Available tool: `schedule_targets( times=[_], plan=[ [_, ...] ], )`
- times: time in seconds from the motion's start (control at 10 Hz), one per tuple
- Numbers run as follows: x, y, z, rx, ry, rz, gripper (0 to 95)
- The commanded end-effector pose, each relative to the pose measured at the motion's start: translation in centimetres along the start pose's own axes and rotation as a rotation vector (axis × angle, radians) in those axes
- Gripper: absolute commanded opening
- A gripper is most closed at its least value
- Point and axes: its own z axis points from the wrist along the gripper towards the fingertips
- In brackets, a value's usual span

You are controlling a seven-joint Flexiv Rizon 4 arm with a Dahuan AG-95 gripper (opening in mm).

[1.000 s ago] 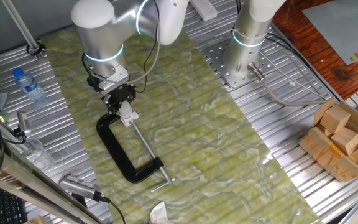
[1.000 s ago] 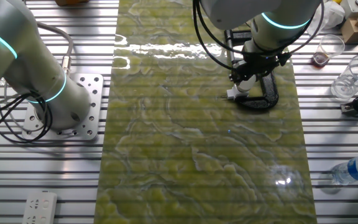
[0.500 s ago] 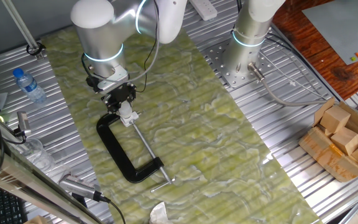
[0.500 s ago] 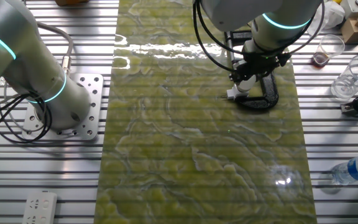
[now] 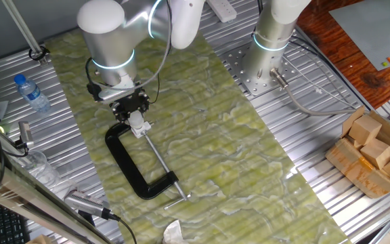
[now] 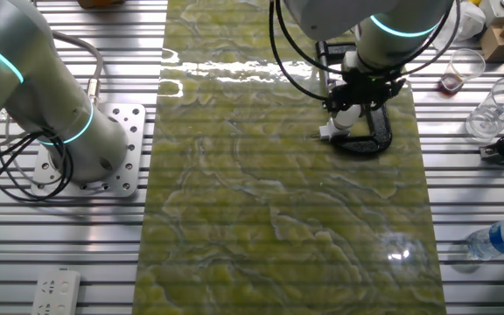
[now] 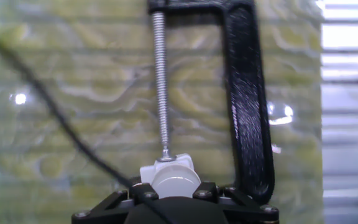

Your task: Install the light bulb by rotating it

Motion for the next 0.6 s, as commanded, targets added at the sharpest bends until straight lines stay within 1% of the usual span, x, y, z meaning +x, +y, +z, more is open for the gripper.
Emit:
schedule_targets(
  times=[0.1,0.2,0.3,0.6],
  plan=[
    [0.22,-0.05,-0.01,-0.007,0.012,0.356,0.0],
    [0.31,-0.04,-0.07,-0.017,0.015,0.482,0.0],
    [0.32,-0.03,-0.07,-0.021,0.015,0.526,0.0],
    [0.34,0.0,-0.05,-0.051,0.013,0.772,0.0]
  ],
)
